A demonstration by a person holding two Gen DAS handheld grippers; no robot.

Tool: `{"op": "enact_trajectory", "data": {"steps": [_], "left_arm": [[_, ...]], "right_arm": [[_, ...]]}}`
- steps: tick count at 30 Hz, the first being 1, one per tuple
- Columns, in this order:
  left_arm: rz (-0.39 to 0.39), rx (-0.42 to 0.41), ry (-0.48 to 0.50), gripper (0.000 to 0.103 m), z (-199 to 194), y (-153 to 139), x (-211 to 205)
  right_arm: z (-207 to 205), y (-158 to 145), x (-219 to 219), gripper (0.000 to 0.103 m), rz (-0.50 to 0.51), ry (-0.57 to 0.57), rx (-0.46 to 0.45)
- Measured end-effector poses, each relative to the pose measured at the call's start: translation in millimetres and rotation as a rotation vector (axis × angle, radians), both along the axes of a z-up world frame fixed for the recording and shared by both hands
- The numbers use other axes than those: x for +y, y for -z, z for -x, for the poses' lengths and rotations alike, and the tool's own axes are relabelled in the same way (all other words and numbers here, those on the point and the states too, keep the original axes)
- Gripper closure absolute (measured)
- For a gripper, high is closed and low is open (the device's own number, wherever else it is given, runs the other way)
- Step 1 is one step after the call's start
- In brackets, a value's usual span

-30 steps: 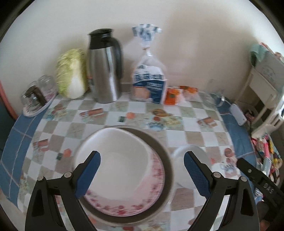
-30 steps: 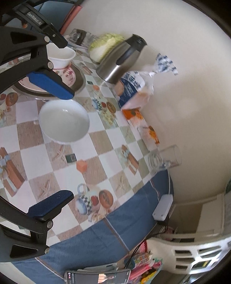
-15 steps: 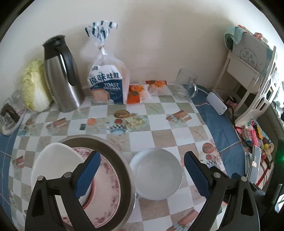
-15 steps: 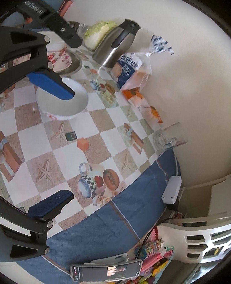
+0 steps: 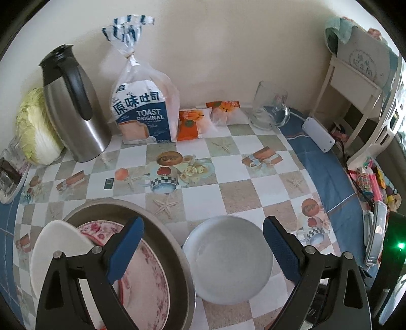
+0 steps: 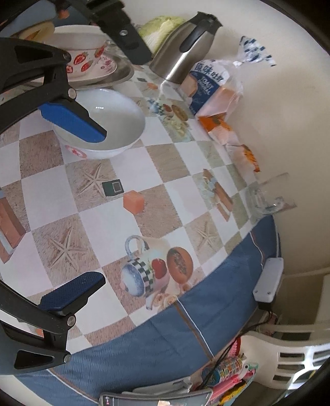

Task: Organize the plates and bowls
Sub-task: 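Move both tools toward the white round bowl on the table, then close both tools on the white round bowl rim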

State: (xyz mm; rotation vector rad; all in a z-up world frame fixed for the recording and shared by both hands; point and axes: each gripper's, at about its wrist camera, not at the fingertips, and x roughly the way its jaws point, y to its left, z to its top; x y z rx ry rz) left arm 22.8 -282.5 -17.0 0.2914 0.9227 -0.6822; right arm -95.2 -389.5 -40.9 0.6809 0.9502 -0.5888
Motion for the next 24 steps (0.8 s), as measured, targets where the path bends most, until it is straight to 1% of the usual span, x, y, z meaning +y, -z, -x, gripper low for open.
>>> {"op": "enact_trajectory", "data": {"steps": [5, 11, 14, 16, 17, 18, 19, 20, 22, 24], "left_arm": [[-0.01, 0.021, 0.017, 0.008, -3.2, 11.5, -10.0], [-0.034, 0.042, 0.015, 0.008, -7.4, 22.7, -16.2], [-0.047, 0.043, 0.021, 0.008, -7.6, 25.2, -17.7], [-0.046, 0.046, 0.027, 0.008, -6.9, 25.1, -17.7], [-0.046, 0.046, 0.028, 0.008, -6.5, 24.8, -17.9], [-0.048, 0.042, 0.029, 0.008, -6.1, 24.6, -18.1], [-0.053, 0.038, 0.03, 0.008, -5.5, 24.3, -18.5], [-0.054, 0.036, 0.032, 0.008, -5.2, 24.0, -18.7], [-0.047, 0.046, 0.035, 0.008, -5.1, 23.6, -18.5], [-0.045, 0.052, 0.032, 0.009, -6.1, 23.6, -17.5]], "right_arm": [[-13.2, 12.2, 7.1, 0.0, -0.008, -0.043, 0.02], [-20.9, 23.1, 10.9, 0.0, -0.007, -0.056, 0.051], [-26.0, 23.9, 15.2, 0.007, 0.005, -0.091, 0.049], [-29.3, 25.3, 18.0, 0.019, 0.002, -0.105, 0.044], [-31.1, 26.4, 19.1, 0.023, 0.002, -0.109, 0.046], [-32.1, 27.1, 20.2, 0.03, 0.004, -0.111, 0.048], [-33.2, 27.6, 20.9, 0.039, 0.005, -0.113, 0.05], [-34.1, 28.1, 21.7, 0.043, 0.003, -0.117, 0.046], [-35.2, 27.7, 23.9, 0.057, -0.016, -0.131, 0.02], [-37.0, 26.7, 27.1, 0.063, -0.02, -0.147, 0.008]]}}
